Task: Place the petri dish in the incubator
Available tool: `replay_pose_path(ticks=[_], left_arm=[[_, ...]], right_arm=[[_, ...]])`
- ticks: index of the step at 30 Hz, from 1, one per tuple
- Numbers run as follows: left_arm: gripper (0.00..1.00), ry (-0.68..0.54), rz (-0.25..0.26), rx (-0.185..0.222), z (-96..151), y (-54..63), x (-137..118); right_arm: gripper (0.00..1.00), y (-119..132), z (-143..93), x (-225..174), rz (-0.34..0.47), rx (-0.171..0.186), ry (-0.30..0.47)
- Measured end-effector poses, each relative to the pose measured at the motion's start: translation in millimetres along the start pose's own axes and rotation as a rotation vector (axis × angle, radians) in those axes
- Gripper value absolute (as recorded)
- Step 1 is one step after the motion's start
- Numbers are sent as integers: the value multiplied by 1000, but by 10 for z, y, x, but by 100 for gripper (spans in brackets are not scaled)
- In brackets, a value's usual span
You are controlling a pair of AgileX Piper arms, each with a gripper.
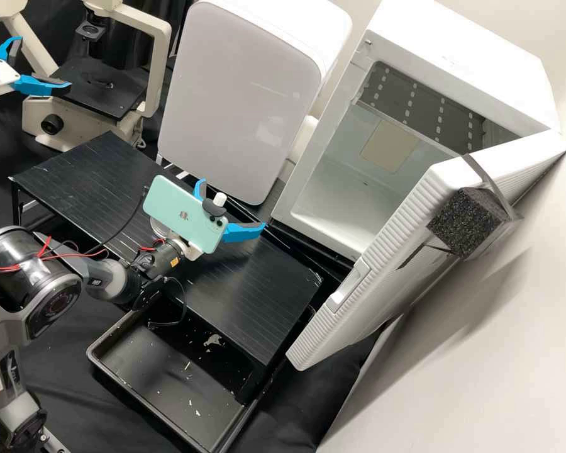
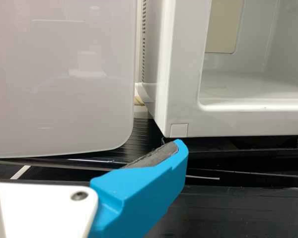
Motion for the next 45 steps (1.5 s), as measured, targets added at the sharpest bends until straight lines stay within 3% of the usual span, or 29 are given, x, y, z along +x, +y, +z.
replay_pose_path(ticks=[13, 17, 26, 36, 45], left_arm=[[100, 0, 0, 0, 0, 0, 0], [100, 0, 0, 0, 0, 0, 0], [100, 0, 0, 0, 0, 0, 0], [100, 0, 0, 0, 0, 0, 0], [100, 0, 0, 0, 0, 0, 0]], right_arm=[[100, -29, 25, -73, -3, 1, -2], [100, -15, 14, -273, 23, 0, 22], [100, 1, -95, -841, 91, 11, 156], [100, -360, -148, -1073, -75, 22, 195], [100, -496, -30, -1024, -137, 0, 130]])
